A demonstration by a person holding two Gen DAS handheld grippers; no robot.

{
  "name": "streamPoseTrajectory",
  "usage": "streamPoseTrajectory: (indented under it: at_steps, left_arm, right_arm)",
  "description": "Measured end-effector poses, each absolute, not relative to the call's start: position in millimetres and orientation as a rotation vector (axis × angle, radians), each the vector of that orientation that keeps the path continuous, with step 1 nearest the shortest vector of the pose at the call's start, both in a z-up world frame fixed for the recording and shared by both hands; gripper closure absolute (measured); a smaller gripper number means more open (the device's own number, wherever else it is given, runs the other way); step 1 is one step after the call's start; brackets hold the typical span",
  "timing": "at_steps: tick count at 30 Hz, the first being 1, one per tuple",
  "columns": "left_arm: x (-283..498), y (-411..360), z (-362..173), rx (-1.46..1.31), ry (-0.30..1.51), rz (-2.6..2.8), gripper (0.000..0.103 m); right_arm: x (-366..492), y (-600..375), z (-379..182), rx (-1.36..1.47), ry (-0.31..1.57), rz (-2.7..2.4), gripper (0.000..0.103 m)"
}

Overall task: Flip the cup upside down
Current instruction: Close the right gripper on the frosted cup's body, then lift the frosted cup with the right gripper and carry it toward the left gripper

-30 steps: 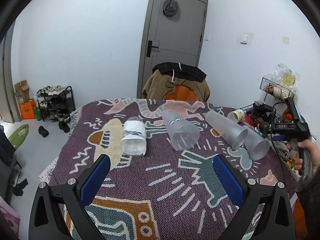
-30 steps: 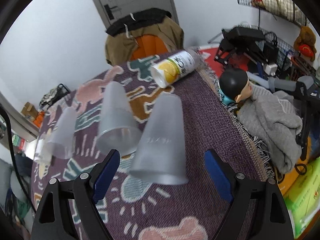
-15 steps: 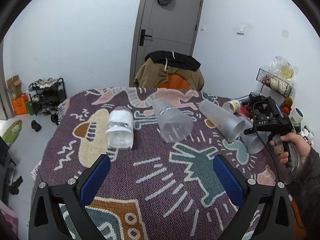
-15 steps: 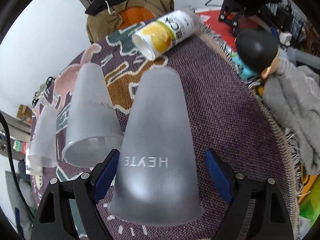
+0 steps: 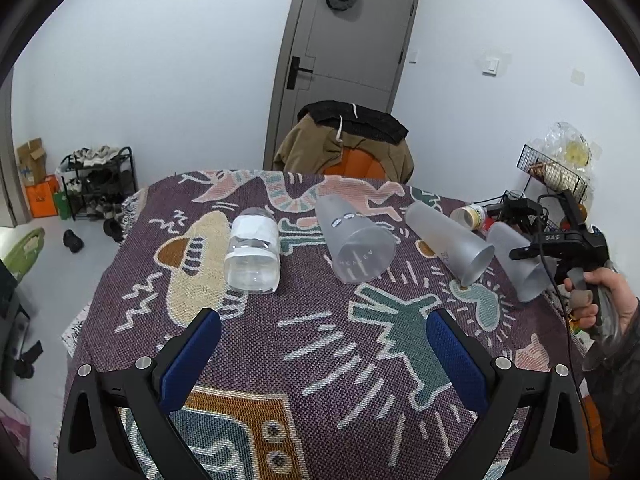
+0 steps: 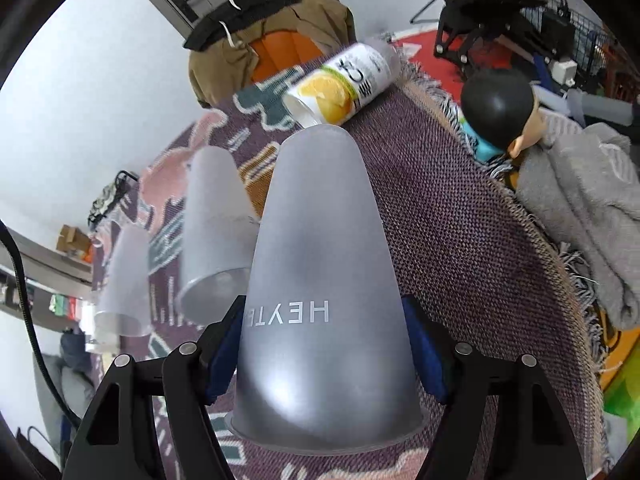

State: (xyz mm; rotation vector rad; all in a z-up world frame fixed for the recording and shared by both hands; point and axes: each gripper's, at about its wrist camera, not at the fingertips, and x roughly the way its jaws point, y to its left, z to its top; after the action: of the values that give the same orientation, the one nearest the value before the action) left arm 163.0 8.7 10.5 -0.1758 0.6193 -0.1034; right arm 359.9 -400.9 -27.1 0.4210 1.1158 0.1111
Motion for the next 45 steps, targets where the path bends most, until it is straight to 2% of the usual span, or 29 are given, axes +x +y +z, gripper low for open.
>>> streamPoseTrajectory:
  at_steps: [12,20,45]
  left_arm:
    - [145,16,27,-0.127,0.593,-0.080,0.000]
    - [130,21,29,-0.105,0.594,-0.077,0.000]
    - [79,75,-19,-0.158,0.676,0.030,0.000]
  right_arm:
    - [307,-380,25,0.447,1.015,0.279,0.029]
    - [276,-348,36,0.410,0.996,0.372,0.029]
    - [211,-229,-25,0.409,1.118,0.537,0.029]
